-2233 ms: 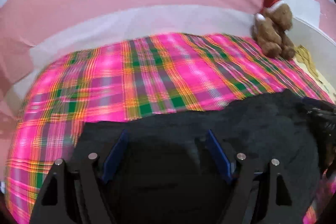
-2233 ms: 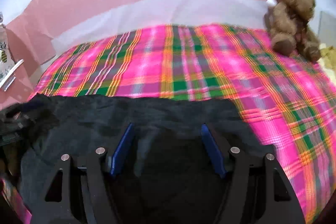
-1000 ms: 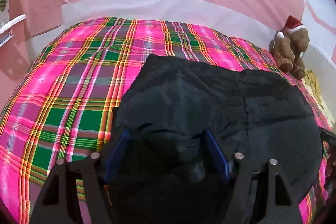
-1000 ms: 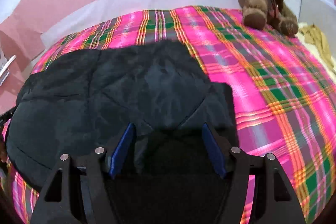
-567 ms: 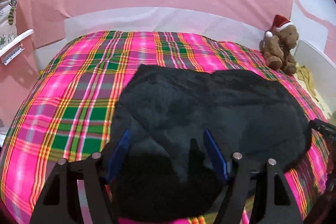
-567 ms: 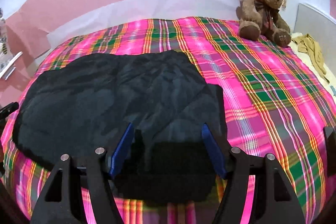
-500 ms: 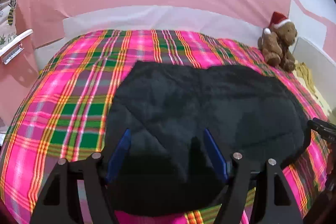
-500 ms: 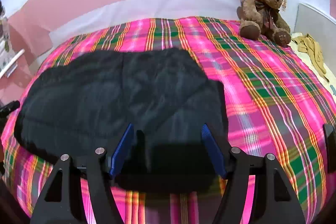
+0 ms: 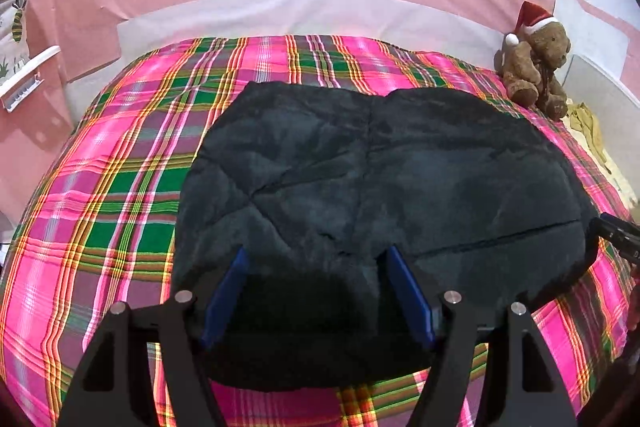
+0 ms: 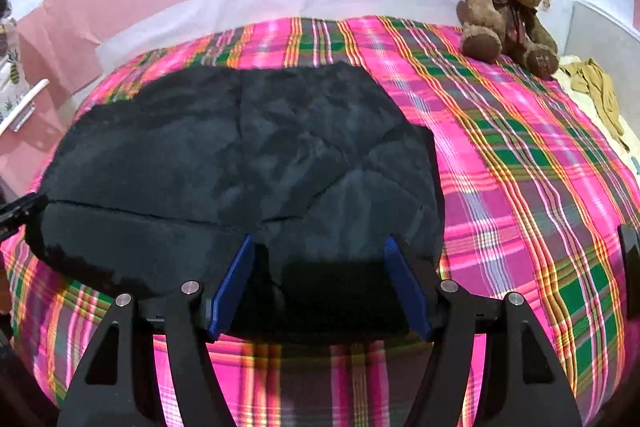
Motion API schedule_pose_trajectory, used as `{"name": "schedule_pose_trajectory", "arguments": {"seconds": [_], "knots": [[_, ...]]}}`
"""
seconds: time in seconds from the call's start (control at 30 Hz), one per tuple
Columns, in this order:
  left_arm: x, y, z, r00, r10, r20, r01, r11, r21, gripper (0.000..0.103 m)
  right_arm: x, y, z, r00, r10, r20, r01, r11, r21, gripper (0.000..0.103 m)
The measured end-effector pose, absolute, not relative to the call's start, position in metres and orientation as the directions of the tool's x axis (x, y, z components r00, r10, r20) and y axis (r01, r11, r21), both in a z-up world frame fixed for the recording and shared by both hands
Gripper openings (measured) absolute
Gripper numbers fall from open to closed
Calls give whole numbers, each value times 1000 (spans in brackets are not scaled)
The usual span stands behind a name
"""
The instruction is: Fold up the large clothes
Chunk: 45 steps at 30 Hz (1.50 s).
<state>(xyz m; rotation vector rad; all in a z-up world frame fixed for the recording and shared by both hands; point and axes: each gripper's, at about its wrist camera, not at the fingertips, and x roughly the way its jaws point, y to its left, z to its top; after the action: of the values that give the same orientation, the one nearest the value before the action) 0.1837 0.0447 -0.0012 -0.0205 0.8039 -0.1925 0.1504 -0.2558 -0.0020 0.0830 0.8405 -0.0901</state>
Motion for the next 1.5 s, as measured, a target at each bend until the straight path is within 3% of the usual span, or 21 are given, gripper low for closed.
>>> {"name": "schedule_pose_trajectory", "arguments": {"seconds": [0.43,0.63,1.0,1.5], "knots": [[219,-5,28,687,-257,-679,256,961,-104,74,190,-224,21,704,25,-710,21,998,55,67],[268,-46,8,639,-236,-732,270,960,-74,74,241,-201,9,664,9,-747,7,1000,18,67],[283,-53,-22,615,-234,-753,265,961,-83,75,268,-203,-27,599,16,-801,5,1000,24,70],[276,-34,3,632,-260,-730,276,956,-102,74,258,-220,-6,632,44,-774,11,998,65,71]]}}
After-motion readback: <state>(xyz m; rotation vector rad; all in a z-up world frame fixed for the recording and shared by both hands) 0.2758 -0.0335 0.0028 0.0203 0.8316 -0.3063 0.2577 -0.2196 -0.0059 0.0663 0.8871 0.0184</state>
